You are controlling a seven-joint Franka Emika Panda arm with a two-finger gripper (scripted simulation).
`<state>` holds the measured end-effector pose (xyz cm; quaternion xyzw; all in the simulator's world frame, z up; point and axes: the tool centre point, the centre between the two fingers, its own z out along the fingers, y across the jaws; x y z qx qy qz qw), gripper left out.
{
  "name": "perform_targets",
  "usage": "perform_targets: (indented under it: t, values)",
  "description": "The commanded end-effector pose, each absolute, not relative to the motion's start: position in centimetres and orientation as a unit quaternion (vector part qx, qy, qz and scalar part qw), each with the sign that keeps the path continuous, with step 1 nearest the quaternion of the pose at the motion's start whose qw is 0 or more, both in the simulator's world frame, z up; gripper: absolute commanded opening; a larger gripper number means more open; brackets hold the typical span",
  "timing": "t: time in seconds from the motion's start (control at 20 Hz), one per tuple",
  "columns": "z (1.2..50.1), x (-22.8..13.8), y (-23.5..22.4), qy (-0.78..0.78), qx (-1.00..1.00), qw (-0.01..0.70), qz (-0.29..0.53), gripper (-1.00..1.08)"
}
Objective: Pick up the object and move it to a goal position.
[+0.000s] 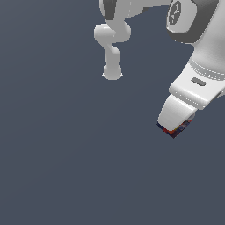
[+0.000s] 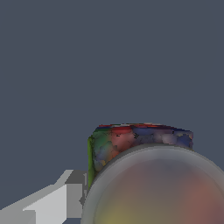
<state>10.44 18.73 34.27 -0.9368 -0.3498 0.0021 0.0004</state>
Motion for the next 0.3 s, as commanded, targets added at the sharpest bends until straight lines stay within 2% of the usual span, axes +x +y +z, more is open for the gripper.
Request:
perform_targets:
  t: [0.0, 0.25]
  values:
    - [34.79, 10.59, 18.84, -0.35, -0.937, 0.0, 0.0, -1.0]
    - [34.95, 10.67, 18.91, -0.35, -0.937, 0.0, 0.0, -1.0]
